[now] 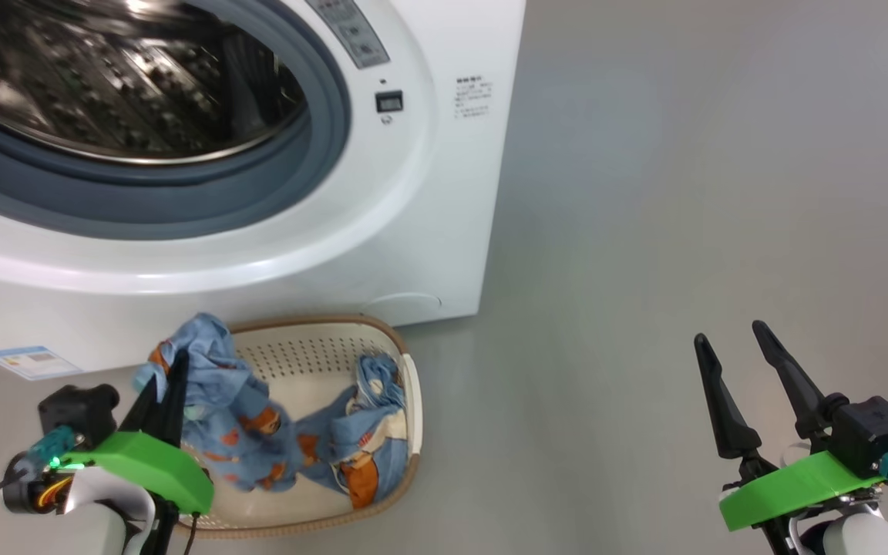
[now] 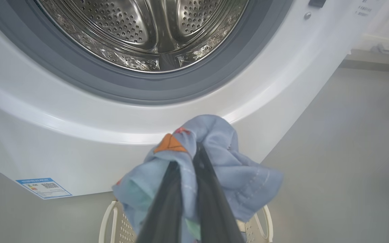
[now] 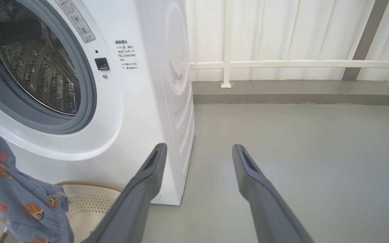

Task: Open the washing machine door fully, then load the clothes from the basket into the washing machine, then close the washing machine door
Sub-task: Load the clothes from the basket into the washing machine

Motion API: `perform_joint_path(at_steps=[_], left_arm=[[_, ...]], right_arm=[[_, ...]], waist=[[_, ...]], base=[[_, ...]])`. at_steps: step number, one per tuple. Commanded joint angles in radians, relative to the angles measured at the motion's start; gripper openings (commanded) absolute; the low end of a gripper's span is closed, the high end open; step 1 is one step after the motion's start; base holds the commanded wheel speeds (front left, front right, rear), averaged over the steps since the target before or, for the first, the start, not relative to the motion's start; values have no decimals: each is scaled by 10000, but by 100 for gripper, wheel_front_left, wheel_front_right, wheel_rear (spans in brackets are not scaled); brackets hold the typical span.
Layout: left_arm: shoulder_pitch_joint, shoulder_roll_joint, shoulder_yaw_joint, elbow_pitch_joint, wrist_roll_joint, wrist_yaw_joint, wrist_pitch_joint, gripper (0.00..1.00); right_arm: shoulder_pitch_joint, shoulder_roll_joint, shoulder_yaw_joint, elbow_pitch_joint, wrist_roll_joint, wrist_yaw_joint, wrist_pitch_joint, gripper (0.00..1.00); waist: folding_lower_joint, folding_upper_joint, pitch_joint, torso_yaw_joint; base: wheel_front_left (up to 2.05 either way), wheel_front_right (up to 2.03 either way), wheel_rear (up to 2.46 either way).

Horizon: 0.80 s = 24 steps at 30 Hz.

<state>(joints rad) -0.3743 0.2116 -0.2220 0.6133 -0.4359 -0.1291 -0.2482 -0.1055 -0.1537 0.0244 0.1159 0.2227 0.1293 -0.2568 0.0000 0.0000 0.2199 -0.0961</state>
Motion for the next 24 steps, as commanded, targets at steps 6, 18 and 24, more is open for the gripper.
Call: perform_joint_path(at_steps=[6,18,24], left_arm=[[1173,63,1432,-2140,926,-10,-135,0],[3291,-748,2680,-5030,2229,22,-135,0],[3778,-1064,3082,-5378,2347,12,-135,0]], right_arm=[[372,-76,14,-274,-93,14,-49,100],[774,-60,-338,-377,-121,14,-49,100],[829,-58,-449,-445,-140,14,-49,100]], waist=[[0,0,-709,242],[0,0,-907,381],[0,0,-885,415]], base=[[0,0,0],[0,0,0],[0,0,0]])
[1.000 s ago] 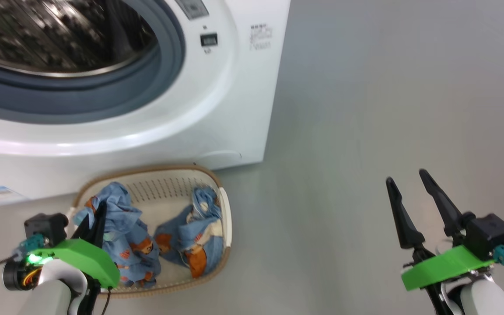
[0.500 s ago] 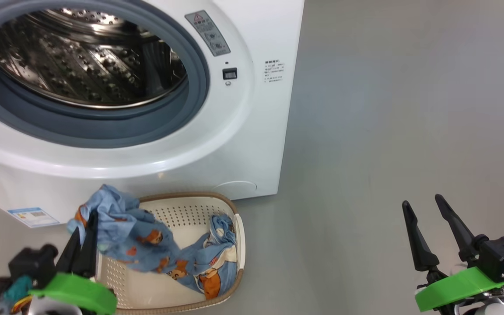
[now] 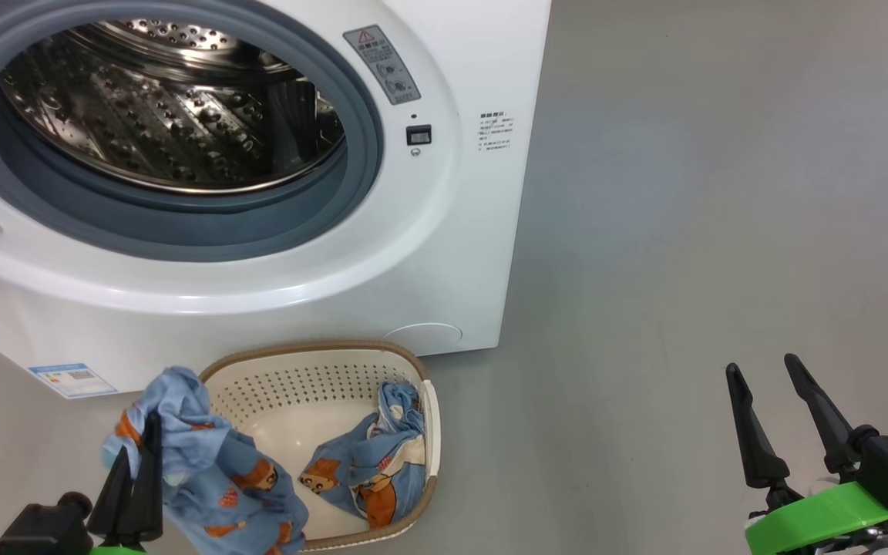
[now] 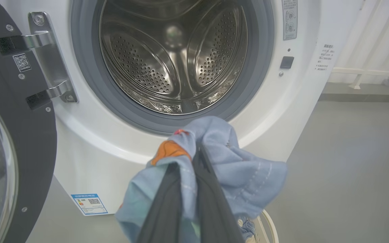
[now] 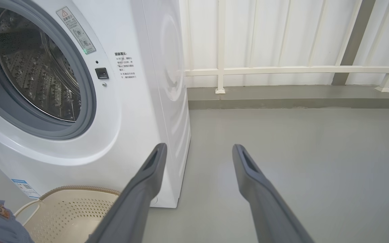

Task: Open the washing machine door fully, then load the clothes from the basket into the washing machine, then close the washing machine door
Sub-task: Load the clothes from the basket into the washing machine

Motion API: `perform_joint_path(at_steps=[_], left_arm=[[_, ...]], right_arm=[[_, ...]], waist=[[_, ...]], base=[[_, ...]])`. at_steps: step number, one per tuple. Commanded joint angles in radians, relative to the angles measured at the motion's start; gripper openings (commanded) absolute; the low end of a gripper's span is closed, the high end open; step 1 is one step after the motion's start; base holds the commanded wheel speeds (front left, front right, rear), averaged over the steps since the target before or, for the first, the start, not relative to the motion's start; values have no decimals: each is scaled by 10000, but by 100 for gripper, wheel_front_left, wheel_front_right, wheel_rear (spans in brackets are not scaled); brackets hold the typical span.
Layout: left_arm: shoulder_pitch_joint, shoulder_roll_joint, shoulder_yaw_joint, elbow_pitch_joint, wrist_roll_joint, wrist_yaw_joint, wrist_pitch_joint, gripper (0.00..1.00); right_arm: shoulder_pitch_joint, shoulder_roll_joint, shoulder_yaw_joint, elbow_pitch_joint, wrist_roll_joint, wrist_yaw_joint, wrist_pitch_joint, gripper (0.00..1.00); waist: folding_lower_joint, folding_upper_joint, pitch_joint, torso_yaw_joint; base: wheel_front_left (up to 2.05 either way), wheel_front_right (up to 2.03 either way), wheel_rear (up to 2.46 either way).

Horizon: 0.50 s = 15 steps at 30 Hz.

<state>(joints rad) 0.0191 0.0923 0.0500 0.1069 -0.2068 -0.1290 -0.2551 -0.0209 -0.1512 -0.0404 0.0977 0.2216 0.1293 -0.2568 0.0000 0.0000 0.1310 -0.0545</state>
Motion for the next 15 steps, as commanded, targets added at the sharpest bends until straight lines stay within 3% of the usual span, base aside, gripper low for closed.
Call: perform_joint_path(at_steps=[1,15], left_arm=[[-140,95,396,-332,67,8,-66,0],[-1071,-136,682,-386,92,-13,-66,0]], right_arm=[[-15,-86,183,-274,-129,14,-49,100],[-442,-36,171,-396,-105,14,-49,100]], waist=[[0,0,17,6],[0,0,769,-137]], base=[[0,0,0],[0,0,0]])
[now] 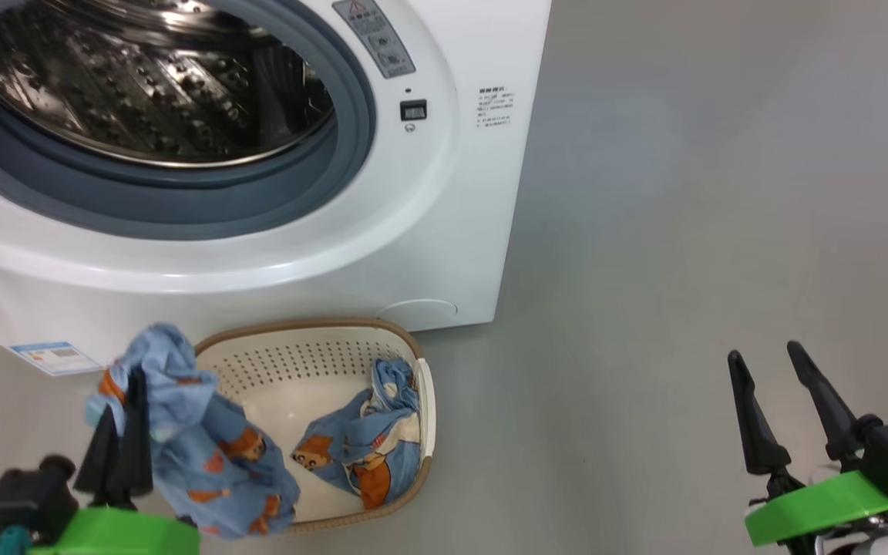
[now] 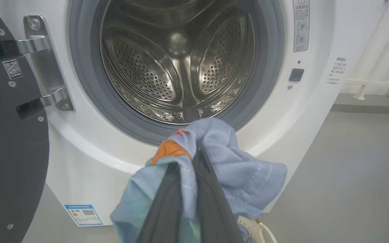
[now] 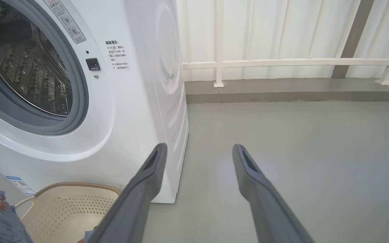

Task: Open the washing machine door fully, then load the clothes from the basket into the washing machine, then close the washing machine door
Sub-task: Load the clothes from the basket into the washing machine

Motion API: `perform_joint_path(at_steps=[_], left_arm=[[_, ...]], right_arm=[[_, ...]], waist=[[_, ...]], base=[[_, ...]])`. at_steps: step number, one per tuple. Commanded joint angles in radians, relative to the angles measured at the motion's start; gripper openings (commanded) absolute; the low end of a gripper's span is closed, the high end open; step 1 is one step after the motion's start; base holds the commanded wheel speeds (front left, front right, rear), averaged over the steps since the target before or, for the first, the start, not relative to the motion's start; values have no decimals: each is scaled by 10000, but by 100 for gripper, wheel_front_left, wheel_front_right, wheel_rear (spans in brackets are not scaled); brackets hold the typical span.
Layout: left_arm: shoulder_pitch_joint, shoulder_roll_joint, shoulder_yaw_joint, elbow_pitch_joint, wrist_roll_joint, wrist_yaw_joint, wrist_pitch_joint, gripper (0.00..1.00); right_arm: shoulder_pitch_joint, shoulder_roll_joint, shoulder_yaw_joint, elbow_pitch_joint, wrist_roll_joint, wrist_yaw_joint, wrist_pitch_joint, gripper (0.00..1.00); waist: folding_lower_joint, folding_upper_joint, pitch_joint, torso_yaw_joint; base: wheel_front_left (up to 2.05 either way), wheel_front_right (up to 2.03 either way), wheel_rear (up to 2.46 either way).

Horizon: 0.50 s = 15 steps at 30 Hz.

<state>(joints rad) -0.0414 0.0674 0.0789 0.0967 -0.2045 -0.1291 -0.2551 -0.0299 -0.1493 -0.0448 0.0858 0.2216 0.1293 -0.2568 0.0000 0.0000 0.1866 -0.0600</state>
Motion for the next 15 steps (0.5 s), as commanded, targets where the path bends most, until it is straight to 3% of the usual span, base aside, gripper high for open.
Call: perform_joint_path(at_steps=[1,15], left_arm=[[-613,110,385,-260,77,-12,-66,0],[-3839,707,339,680,358,-14,-66,0]], right_arm=[[-396,-32,218,-283,-112,14,-49,100],[-1117,271,391,-335,-100,14,-49,100]], waist=[[0,0,283,-101],[0,0,1340,-417]], base=[[0,0,0],[0,0,0]])
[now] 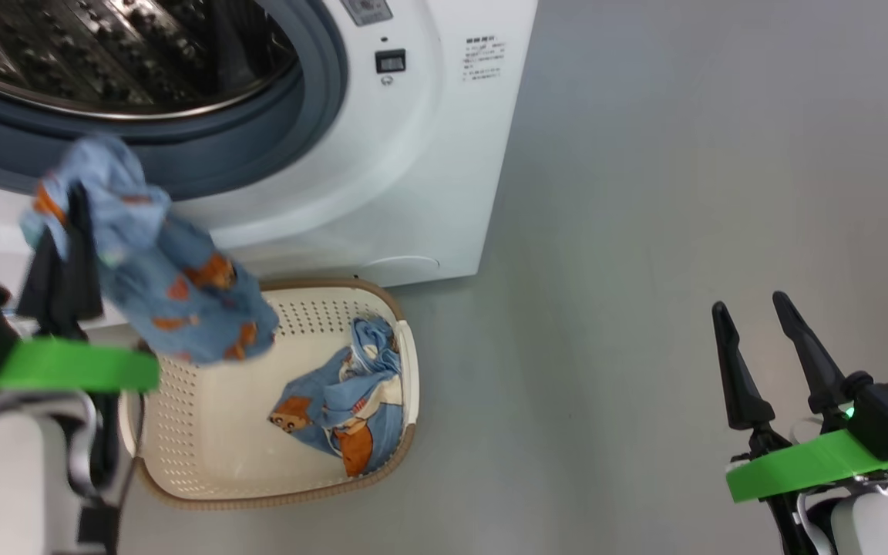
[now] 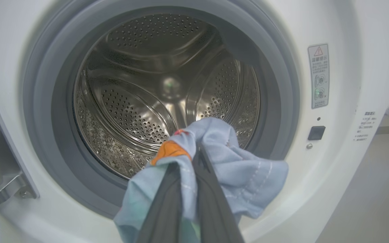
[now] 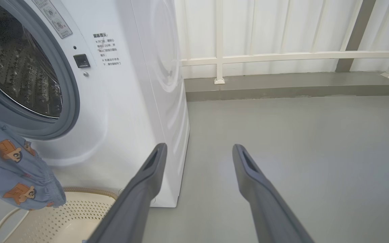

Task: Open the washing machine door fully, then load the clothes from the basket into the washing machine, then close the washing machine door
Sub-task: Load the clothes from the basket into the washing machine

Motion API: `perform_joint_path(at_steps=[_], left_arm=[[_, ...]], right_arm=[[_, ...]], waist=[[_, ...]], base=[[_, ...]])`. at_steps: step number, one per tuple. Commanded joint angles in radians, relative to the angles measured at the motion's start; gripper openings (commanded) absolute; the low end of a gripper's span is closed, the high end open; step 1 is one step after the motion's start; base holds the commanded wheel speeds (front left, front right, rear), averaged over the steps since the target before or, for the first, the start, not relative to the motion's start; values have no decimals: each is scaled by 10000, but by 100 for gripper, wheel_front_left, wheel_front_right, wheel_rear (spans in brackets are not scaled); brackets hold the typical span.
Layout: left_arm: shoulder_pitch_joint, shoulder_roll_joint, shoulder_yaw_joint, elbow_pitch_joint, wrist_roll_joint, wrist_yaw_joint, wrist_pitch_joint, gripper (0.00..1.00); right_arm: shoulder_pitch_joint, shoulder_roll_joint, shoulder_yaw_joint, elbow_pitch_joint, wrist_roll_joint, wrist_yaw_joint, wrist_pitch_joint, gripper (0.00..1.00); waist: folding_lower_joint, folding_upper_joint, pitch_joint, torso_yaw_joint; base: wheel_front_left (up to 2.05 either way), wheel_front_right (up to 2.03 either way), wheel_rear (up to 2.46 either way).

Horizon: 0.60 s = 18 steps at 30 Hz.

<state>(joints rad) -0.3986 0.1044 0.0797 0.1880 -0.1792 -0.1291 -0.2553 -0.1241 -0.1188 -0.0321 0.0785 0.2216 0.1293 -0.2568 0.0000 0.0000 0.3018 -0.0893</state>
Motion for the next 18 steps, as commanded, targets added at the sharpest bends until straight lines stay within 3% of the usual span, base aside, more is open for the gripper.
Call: perform_joint_path(at_steps=[1,7,18], left_arm=[[-559,390,380,-81,78,-14,-64,0],[-2243,836,364,1214,-30,-14,-64,0],[-5285,1492,407,5035,-18,-15,-65,0]], right_arm=[[-237,-21,286,-263,-96,14,-49,100],[-565,61,402,-283,-78,14,-49,100],[-1142,177,664,-375,-1,14,-49,100]], waist=[[0,0,257,-160],[0,0,697,-384],[0,0,1719,-863]], base=[[0,0,0],[0,0,0],[0,0,0]])
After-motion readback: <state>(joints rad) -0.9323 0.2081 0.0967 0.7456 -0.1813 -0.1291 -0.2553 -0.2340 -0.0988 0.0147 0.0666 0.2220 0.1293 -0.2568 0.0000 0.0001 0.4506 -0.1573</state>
